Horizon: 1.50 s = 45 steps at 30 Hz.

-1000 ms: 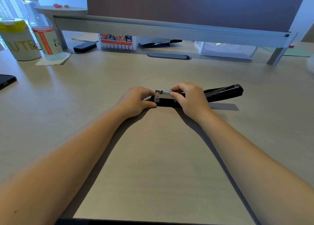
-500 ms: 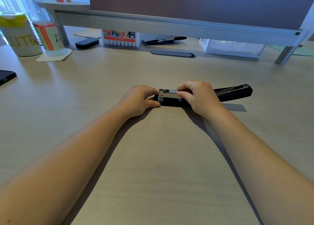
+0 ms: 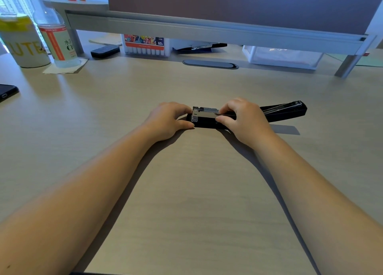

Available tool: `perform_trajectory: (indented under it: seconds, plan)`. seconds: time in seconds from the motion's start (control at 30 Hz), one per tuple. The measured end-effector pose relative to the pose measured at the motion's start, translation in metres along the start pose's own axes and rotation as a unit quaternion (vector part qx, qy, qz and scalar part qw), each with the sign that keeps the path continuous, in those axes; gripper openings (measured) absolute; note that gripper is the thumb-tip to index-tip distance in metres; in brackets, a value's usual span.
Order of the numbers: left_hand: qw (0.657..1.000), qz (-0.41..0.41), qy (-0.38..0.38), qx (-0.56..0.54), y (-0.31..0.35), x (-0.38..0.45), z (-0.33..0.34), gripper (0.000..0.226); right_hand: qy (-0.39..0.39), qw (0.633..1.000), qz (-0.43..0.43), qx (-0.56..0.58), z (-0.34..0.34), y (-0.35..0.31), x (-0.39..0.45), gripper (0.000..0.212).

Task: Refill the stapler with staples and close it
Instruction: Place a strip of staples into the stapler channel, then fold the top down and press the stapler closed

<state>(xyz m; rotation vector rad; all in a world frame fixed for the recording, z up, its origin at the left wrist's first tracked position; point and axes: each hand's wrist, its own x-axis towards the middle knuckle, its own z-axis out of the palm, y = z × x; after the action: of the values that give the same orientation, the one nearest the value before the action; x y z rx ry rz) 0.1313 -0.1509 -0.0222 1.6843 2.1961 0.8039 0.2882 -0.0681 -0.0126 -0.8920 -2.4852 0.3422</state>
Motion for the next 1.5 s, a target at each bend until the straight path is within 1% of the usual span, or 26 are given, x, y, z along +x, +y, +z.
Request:
perform_trajectory:
  seconds: [0.27,0.37,0.47,0.57,0.63,0.73,0.8,0.83,0.9,1.0,1.07,1.17,1.2,1.23,1.27,1.3,1.43,1.5]
  plan:
    - [1.0,0.002,0.007,0.005,-0.002,0.002,0.002,0.038,-0.035,0.999,-0.013,0.013,0.005,-0.013,0.004,0.022]
    - [1.0,0.003,0.008,0.004,-0.003,0.003,0.002,0.038,-0.029,0.999,-0.023,0.01,0.006,-0.013,0.004,0.025]
    - [1.0,0.003,0.007,0.009,-0.003,0.003,0.002,0.038,0.017,1.0,-0.012,0.01,0.003,-0.01,0.0,0.032]
    - [1.0,0.005,0.012,0.014,-0.003,0.002,0.001,0.037,0.082,0.995,0.029,-0.045,-0.004,-0.001,-0.007,0.04]
    - [1.0,0.005,0.017,0.01,-0.002,0.001,0.001,0.036,0.124,0.985,0.083,-0.086,-0.012,0.008,-0.011,0.046]
    - [1.0,0.003,0.02,0.008,-0.001,-0.001,0.001,0.034,0.189,0.96,0.186,-0.089,-0.023,0.021,-0.019,0.05]
    - [1.0,0.0,0.02,0.009,0.0,-0.002,0.001,0.034,0.225,0.941,0.248,-0.042,-0.027,0.03,-0.023,0.059]
    - [1.0,-0.001,0.019,0.009,0.0,-0.002,0.001,0.033,0.236,0.932,0.275,0.006,-0.029,0.032,-0.026,0.064]
    - [1.0,-0.003,0.019,0.011,0.001,-0.003,0.001,0.034,0.24,0.906,0.32,0.138,-0.03,0.033,-0.031,0.074]
    - [1.0,-0.005,0.021,0.011,0.002,-0.003,0.001,0.034,0.233,0.852,0.367,0.293,-0.029,0.031,-0.031,0.079]
    - [1.0,-0.004,0.021,0.008,0.001,-0.002,0.001,0.034,0.246,0.812,0.379,0.37,-0.026,0.03,-0.028,0.072]
    - [1.0,-0.008,0.021,0.005,-0.001,-0.001,0.001,0.034,0.277,0.745,0.37,0.482,-0.022,0.031,-0.023,0.051]
    - [1.0,-0.008,0.021,0.003,-0.001,0.0,0.002,0.034,0.283,0.728,0.356,0.513,-0.021,0.031,-0.022,0.048]
    - [1.0,-0.008,0.021,0.0,-0.001,0.0,0.002,0.034,0.284,0.724,0.337,0.531,-0.022,0.03,-0.02,0.048]
    - [1.0,-0.007,0.022,-0.001,-0.001,0.0,0.002,0.034,0.281,0.734,0.314,0.532,-0.022,0.029,-0.018,0.049]
    - [1.0,-0.006,0.022,-0.001,-0.001,0.0,0.002,0.034,0.276,0.755,0.29,0.519,-0.021,0.028,-0.016,0.048]
    - [1.0,-0.005,0.026,-0.008,-0.001,0.0,0.002,0.035,0.256,0.861,0.186,0.399,-0.021,0.013,-0.006,0.041]
    - [1.0,-0.002,0.026,-0.01,-0.002,0.0,0.001,0.035,0.23,0.899,0.13,0.35,-0.019,0.005,-0.001,0.038]
